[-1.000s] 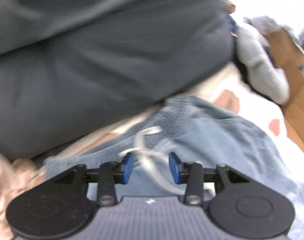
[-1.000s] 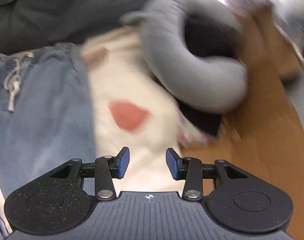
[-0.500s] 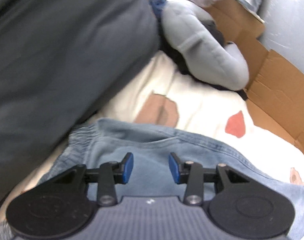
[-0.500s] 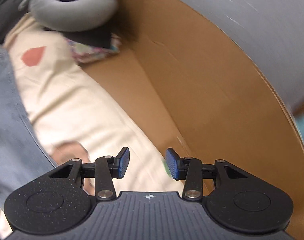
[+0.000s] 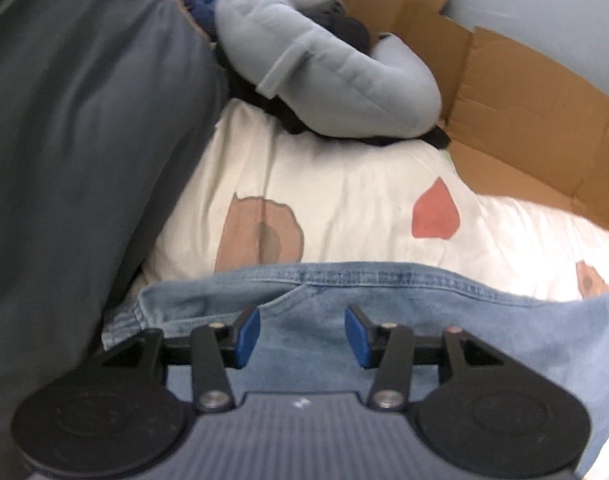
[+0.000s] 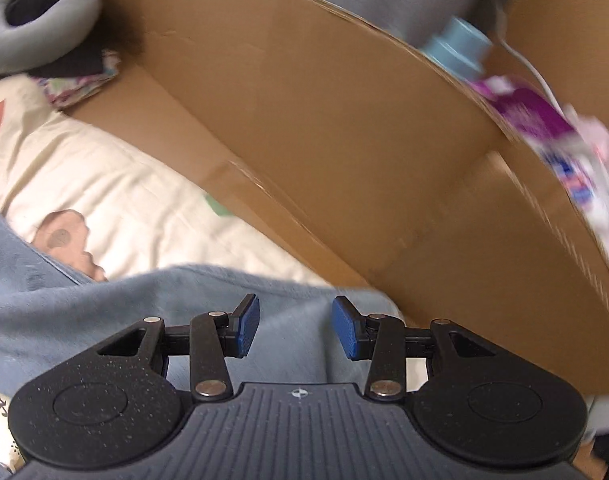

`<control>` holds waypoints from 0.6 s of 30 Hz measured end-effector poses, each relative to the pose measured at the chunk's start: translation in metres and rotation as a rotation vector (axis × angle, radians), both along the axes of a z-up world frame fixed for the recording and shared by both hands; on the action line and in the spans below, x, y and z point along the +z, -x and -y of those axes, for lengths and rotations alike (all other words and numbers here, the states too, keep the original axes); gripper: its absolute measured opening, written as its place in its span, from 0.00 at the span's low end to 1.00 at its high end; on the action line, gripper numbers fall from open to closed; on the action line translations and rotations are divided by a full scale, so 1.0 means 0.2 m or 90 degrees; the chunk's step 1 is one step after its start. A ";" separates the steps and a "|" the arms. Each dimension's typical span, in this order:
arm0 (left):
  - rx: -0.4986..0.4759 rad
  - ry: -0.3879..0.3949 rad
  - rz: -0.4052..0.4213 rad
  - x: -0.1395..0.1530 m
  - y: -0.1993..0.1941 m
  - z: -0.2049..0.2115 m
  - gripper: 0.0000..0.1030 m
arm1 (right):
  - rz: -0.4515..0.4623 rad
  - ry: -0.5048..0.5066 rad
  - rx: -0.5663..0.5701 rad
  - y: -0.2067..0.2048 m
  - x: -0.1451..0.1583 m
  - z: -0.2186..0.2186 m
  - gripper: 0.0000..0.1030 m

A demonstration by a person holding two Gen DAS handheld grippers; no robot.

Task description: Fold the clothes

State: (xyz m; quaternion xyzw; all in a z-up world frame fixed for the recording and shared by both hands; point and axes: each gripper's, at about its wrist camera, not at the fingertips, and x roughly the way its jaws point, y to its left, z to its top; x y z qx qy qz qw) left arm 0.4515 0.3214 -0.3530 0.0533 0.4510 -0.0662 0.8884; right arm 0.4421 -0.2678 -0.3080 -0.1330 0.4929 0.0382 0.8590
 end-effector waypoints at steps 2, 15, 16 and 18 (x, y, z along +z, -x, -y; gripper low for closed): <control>-0.023 -0.011 0.001 0.02 -0.03 0.01 0.49 | 0.007 -0.010 -0.034 0.03 -0.04 0.08 0.46; -0.142 -0.107 -0.017 0.11 -0.17 0.20 0.52 | 0.026 -0.181 -0.235 0.18 -0.43 0.58 0.46; -0.143 -0.112 -0.024 0.11 -0.17 0.22 0.52 | 0.023 -0.198 -0.233 0.19 -0.47 0.60 0.46; -0.147 -0.124 -0.035 0.10 -0.18 0.25 0.53 | 0.023 -0.231 -0.231 0.21 -0.50 0.61 0.49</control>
